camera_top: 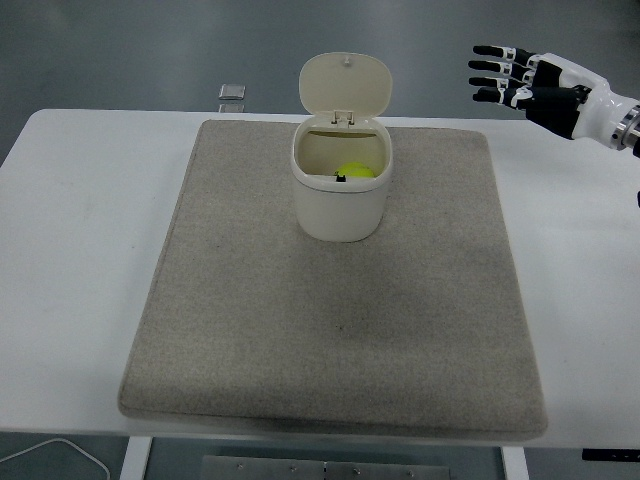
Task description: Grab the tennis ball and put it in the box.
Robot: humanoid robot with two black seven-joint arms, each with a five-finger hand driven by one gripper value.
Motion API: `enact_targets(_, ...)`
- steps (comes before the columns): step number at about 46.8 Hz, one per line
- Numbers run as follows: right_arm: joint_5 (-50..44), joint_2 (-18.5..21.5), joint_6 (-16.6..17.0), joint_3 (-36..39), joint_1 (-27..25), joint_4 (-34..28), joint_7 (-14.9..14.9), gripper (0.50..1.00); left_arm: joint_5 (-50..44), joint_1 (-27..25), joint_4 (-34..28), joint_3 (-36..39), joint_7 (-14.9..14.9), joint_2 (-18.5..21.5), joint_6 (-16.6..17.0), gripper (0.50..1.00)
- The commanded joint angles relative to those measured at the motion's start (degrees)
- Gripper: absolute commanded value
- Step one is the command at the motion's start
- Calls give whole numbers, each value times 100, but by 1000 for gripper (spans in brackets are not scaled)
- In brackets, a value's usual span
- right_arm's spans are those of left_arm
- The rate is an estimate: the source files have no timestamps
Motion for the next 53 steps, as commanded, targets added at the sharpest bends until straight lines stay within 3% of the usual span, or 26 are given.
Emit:
enact_targets(1, 411, 142, -7, -1, -14, -77, -75, 905, 7, 0, 0, 0, 0, 0, 0, 996)
enact_targets(6, 860, 204, -86, -9, -31, -77, -145, 907, -2, 0, 0, 0, 0, 0, 0, 996)
enact_targets(12, 1422, 282, -472, -9, -75, -7, -382, 907, -2, 0, 0, 0, 0, 0, 0, 996)
enact_targets(17, 1739, 335, -604, -9, -84, -24, -480, 907, -2, 0, 0, 0, 0, 0, 0, 996)
enact_targets(31, 2469, 379, -657, 17, -356, -24, -462, 907, -2, 0, 0, 0, 0, 0, 0, 996)
enact_targets(53, 2250, 652, -605, 202, -479, -33, -453, 911, -2, 0, 0, 0, 0, 0, 0, 996)
